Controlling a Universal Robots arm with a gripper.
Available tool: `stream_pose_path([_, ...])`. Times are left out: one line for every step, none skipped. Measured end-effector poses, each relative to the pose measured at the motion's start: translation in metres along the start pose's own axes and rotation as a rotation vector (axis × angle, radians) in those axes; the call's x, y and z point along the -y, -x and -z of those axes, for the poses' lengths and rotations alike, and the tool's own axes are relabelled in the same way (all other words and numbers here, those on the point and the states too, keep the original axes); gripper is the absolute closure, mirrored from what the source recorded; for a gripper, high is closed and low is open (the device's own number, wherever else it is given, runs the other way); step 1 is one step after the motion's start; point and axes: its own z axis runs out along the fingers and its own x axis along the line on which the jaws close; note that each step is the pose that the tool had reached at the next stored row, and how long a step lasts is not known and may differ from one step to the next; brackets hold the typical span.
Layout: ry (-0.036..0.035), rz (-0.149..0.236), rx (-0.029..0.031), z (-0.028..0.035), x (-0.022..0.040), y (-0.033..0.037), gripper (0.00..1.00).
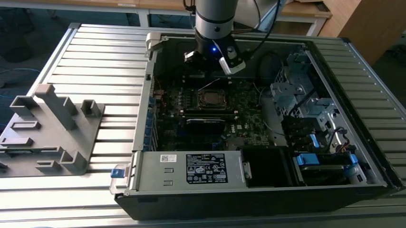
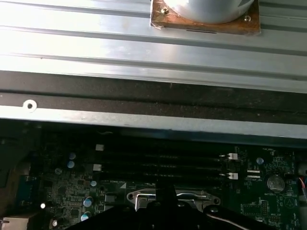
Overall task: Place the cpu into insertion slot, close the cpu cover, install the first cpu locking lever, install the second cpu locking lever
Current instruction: 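Install the first cpu locking lever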
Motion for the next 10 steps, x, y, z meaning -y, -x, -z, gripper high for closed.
stream_pose_path([0.0,0.001,0.0025,-0.0007,0.0001,0.0,0.9])
stream_pose_path([0.0,0.001,0.0037,-0.0012,0.0003,0.0,0.9])
stream_pose_path([-0.0002,0.001,0.0036,-0.0012,0.0003,0.0,0.9])
stream_pose_path([-0.0002,0.001,0.0036,-0.0012,0.0003,0.0,0.9])
stream_pose_path([-0.0003,0.001,0.0036,-0.0012,0.0003,0.0,0.9])
stream_pose_path([-0.0002,0.001,0.0036,-0.0013,0.0003,0.0,0.9])
stream_pose_path([-0.0001,0.001,0.0037,-0.0013,0.0003,0.0,0.9])
stream_pose_path([0.0004,0.001,0.0039,-0.0016,0.0004,-0.0001,0.9])
stream_pose_path([0.0008,0.001,0.0042,-0.0024,0.0005,0.0,0.9])
stream_pose_path([0.0008,0.001,0.0043,-0.0033,0.0007,0.0,0.9])
